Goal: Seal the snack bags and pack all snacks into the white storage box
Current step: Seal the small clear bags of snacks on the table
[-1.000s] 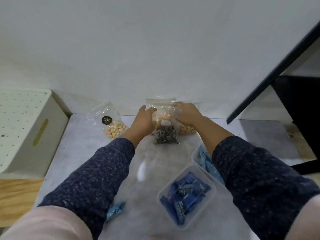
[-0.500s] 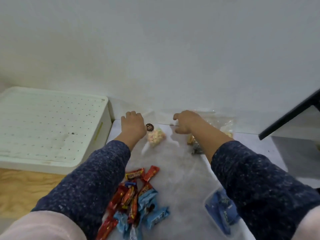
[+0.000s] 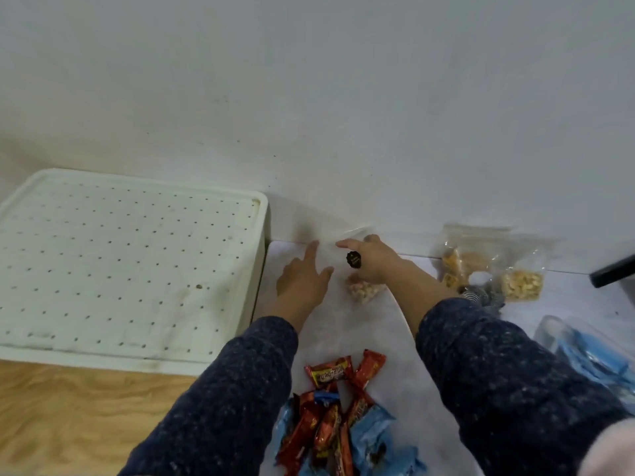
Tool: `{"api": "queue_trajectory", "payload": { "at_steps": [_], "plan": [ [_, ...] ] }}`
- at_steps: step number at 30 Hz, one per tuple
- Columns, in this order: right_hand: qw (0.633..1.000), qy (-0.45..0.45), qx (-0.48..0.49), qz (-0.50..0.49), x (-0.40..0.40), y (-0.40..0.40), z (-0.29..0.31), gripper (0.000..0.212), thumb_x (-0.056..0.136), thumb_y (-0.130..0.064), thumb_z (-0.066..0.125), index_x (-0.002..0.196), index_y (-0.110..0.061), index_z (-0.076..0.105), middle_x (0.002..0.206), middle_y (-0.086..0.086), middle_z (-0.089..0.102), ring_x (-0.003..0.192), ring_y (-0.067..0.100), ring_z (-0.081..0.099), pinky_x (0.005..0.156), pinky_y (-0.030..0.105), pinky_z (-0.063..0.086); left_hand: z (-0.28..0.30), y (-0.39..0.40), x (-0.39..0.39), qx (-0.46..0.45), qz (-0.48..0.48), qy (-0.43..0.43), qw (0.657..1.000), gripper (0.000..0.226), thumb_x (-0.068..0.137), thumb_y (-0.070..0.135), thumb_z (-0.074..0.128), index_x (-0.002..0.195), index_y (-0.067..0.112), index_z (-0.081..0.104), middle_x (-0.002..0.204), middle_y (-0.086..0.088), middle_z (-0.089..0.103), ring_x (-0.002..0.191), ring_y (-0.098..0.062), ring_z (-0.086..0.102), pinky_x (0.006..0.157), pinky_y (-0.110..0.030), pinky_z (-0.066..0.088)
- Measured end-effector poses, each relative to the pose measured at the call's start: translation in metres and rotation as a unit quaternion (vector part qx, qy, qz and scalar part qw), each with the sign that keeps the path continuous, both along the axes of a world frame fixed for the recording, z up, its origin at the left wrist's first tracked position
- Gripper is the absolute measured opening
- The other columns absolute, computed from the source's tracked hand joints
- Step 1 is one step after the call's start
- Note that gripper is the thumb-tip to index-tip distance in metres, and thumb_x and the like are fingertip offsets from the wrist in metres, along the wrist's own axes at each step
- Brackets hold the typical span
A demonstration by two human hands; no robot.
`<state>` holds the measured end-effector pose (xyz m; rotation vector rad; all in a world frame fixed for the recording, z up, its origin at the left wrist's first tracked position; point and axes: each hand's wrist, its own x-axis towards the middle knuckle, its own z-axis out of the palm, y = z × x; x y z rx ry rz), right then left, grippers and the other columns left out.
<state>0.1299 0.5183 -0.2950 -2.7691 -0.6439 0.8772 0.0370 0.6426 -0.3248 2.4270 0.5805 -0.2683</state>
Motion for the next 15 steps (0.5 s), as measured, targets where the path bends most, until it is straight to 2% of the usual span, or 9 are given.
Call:
{"api": "queue_trajectory", "payload": {
  "at_steps": [3, 6, 9, 12, 15],
  "plan": [
    [0.999, -0.01, 0.023, -0.026, -0.003, -0.008, -0.015, 0.072, 0.079, -0.021, 0.072, 0.141, -0.035, 0.038, 0.142, 0.011, 0.028, 0.121, 0.032, 0.051, 0.105, 0.038, 0.044, 0.0, -0.009, 0.005, -0.158, 0.061, -0.051, 0.984, 0.059, 0.097, 0.031, 0.048, 0.148, 0.028, 0.02, 0.134, -0.011, 0.052, 0.12, -0.027, 0.052, 0.089, -0.031, 0.042],
    [0.997, -0.011, 0.056, -0.056, -0.012, -0.019, -0.023, 0.063, 0.078, -0.018, 0.072, 0.136, -0.029, 0.047, 0.135, 0.009, 0.041, 0.12, 0.025, 0.053, 0.105, 0.029, 0.042, 0.0, -0.015, 0.016, -0.258, 0.15, -0.043, 0.954, 0.058, 0.096, 0.027, 0.051, 0.147, 0.023, 0.024, 0.132, -0.008, 0.055, 0.119, -0.025, 0.052, 0.088, -0.028, 0.04],
    [0.996, -0.014, 0.065, -0.066, -0.022, -0.029, -0.025, 0.057, 0.078, -0.019, 0.072, 0.132, -0.024, 0.055, 0.131, 0.01, 0.052, 0.121, 0.025, 0.053, 0.103, 0.025, 0.042, -0.006, -0.023, 0.024, -0.291, 0.183, 0.007, 0.939, 0.062, 0.092, 0.029, 0.055, 0.146, 0.02, 0.026, 0.133, -0.009, 0.055, 0.121, -0.027, 0.051, 0.094, -0.03, 0.041],
    [0.994, -0.023, 0.09, -0.062, -0.033, -0.039, -0.021, 0.054, 0.078, -0.018, 0.074, 0.129, -0.018, 0.059, 0.128, 0.01, 0.057, 0.118, 0.024, 0.054, 0.095, 0.017, 0.037, -0.011, -0.035, 0.022, -0.29, 0.18, 0.046, 0.939, 0.067, 0.089, 0.026, 0.061, 0.146, 0.019, 0.027, 0.137, -0.013, 0.049, 0.122, -0.027, 0.051, 0.087, -0.025, 0.04],
    [0.994, -0.041, 0.085, -0.053, -0.045, -0.049, -0.019, 0.048, 0.079, -0.016, 0.073, 0.125, -0.016, 0.061, 0.12, 0.012, 0.056, 0.111, 0.026, 0.054, 0.09, 0.021, 0.038, -0.013, -0.048, 0.017, -0.29, 0.195, 0.058, 0.935, 0.07, 0.085, 0.023, 0.065, 0.145, 0.02, 0.03, 0.139, -0.013, 0.046, 0.121, -0.027, 0.051, 0.089, -0.026, 0.044]
  ]
}}
